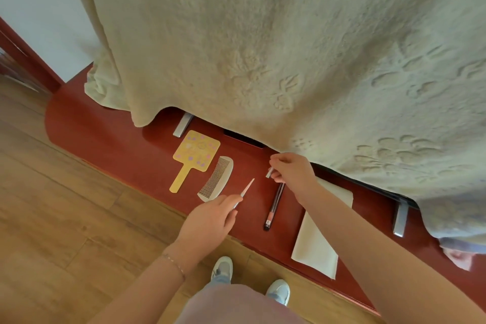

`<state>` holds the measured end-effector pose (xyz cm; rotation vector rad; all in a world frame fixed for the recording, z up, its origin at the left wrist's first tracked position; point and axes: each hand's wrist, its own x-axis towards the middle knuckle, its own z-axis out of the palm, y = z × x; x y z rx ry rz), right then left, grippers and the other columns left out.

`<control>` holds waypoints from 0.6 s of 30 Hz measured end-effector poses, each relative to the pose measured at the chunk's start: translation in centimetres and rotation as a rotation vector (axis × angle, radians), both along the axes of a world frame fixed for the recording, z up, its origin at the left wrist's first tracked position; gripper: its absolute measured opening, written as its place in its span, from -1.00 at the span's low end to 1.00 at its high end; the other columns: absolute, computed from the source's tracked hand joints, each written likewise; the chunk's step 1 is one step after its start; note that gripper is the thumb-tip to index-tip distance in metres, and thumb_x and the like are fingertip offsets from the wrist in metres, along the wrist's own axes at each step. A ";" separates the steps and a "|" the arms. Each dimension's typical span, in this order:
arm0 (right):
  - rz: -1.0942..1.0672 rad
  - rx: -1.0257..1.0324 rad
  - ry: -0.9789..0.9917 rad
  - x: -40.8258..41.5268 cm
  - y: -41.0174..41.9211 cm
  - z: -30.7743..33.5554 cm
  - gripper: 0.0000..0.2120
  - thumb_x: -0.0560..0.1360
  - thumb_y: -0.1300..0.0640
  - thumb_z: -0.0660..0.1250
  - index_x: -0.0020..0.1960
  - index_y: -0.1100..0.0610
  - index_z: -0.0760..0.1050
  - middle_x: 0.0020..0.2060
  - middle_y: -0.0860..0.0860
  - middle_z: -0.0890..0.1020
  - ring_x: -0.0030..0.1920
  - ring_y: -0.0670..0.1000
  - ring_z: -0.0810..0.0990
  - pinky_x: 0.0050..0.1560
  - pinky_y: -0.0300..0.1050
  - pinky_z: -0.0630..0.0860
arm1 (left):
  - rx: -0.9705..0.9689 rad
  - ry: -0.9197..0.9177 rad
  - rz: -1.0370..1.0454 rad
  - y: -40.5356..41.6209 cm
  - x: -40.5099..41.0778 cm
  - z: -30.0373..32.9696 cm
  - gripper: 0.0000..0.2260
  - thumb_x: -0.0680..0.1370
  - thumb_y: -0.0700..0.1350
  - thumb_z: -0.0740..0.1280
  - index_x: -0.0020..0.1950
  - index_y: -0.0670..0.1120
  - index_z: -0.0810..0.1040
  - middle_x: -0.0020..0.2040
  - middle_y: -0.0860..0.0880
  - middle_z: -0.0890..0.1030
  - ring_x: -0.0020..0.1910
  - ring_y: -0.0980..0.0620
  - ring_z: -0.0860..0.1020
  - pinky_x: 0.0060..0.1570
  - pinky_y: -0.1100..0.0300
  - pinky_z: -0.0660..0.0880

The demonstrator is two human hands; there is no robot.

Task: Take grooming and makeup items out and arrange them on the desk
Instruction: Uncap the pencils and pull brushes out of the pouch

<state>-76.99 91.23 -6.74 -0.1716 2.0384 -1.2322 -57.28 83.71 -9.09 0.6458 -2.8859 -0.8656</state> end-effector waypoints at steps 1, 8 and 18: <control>0.024 0.033 0.040 -0.1 -0.3 -0.6 -0.89 0.48 0.25 0.33 0.01 0.19 0.54 -0.31 0.09 0.59 -0.39 -0.01 0.54 -0.24 -0.14 0.55 | -0.011 -0.008 -0.005 -0.2 -0.4 -0.3 -0.75 0.57 -0.13 0.23 0.24 -0.02 0.48 0.00 0.03 0.61 -0.21 0.04 0.58 -0.28 0.24 0.45; 0.178 0.256 0.380 -0.5 -2.4 -3.1 -0.89 0.47 0.07 0.35 -0.15 0.06 0.44 -0.43 -0.11 0.48 -0.31 0.00 0.52 -0.25 -0.13 0.43 | -0.086 -0.038 -0.051 -0.9 -2.0 -2.7 -0.78 0.53 -0.16 0.26 0.17 -0.04 0.48 -0.11 0.01 0.60 -0.31 0.02 0.56 -0.45 0.25 0.34; 0.317 0.273 0.715 0.1 -2.2 -5.7 -0.90 0.48 0.01 0.34 -0.08 0.04 0.51 -0.31 -0.11 0.54 -0.16 -0.02 0.48 0.02 -0.11 0.21 | -0.257 0.005 -0.128 -1.3 -2.9 -4.9 -0.70 0.36 -0.14 0.45 0.04 -0.04 0.49 -0.31 0.06 0.57 -0.48 0.09 0.52 -0.64 0.27 0.36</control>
